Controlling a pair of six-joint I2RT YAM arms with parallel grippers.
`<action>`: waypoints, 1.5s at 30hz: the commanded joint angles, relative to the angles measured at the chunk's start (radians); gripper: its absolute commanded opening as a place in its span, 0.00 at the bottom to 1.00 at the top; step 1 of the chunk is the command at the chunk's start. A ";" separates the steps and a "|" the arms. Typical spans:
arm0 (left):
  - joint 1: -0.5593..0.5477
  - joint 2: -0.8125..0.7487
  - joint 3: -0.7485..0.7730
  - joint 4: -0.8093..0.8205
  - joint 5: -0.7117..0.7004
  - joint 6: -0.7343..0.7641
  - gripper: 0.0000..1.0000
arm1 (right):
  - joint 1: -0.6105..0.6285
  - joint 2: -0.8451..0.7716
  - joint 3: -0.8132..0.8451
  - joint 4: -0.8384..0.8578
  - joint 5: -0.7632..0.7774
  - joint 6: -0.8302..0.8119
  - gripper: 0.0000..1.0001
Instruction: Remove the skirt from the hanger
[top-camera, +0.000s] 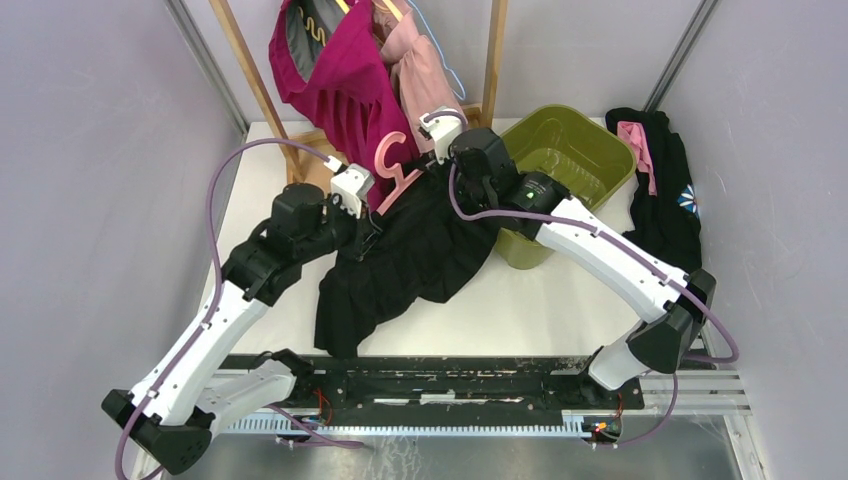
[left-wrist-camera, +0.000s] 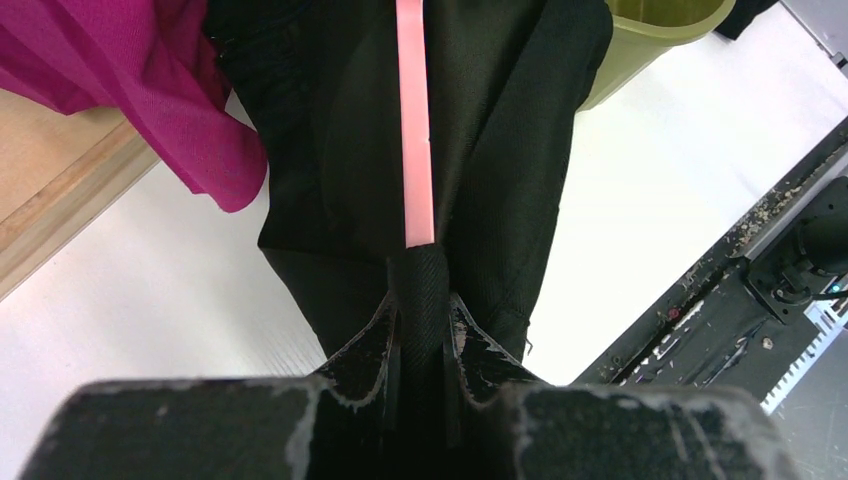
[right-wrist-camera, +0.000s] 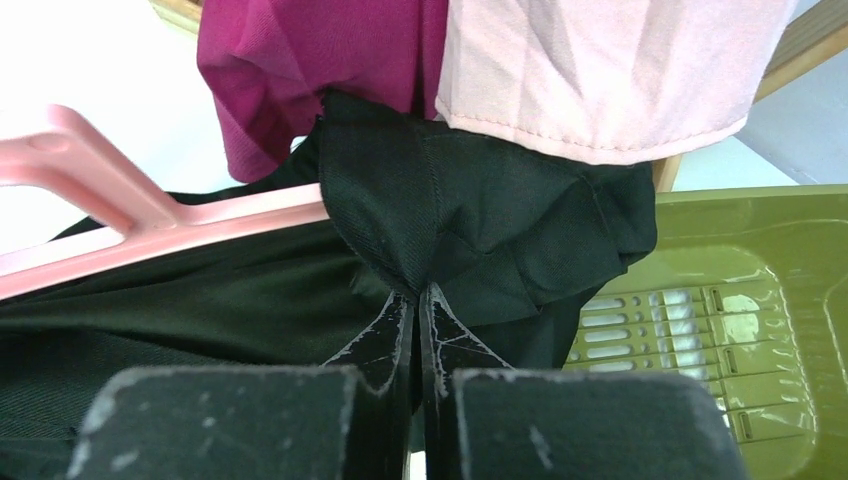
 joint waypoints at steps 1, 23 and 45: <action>-0.003 0.012 0.007 0.100 -0.036 0.055 0.03 | -0.001 -0.004 0.066 -0.012 -0.064 0.027 0.01; -0.003 0.038 0.107 0.056 -0.094 0.161 0.03 | 0.253 0.011 0.116 -0.208 -0.072 -0.135 0.29; -0.003 0.013 0.143 -0.126 0.167 0.365 0.03 | 0.175 -0.170 0.046 -0.084 0.102 -0.433 0.80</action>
